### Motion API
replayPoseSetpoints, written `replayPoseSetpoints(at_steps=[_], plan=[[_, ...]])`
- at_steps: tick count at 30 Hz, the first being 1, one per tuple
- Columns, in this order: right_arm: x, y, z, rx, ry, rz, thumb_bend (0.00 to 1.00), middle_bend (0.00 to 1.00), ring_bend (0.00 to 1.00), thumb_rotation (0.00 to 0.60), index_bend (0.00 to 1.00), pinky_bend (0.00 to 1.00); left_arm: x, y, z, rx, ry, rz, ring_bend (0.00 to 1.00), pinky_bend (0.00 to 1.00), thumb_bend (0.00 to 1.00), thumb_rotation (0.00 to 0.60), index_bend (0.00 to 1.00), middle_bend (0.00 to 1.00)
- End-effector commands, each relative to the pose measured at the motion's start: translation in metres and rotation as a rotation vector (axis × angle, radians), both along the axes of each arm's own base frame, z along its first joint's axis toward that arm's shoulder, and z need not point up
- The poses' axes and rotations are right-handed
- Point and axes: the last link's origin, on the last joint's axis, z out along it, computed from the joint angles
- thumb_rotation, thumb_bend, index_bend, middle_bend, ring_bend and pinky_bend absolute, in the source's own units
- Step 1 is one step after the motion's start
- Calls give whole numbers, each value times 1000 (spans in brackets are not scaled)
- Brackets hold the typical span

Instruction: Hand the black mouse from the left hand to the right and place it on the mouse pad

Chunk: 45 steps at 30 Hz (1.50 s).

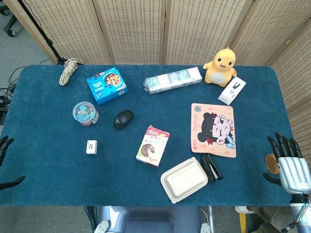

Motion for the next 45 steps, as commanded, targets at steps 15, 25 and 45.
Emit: replayPoseSetpoints(at_steps=[15, 25, 45], plan=[[2, 0, 0, -4, -6, 3, 0, 0, 0, 600, 0, 0, 14, 42, -12, -91, -88, -37, 0, 0, 67, 600, 0, 0], [0, -1, 4, -8, -21, 1, 0, 0, 0, 600, 0, 0, 75, 113, -48, -226, -110, -173, 0, 0, 63, 600, 0, 0], [-2, -1, 11, -7, -55, 5, 0, 0, 0, 600, 0, 0, 170, 213, -152, -402, -322, -110, 0, 0, 63, 600, 0, 0]])
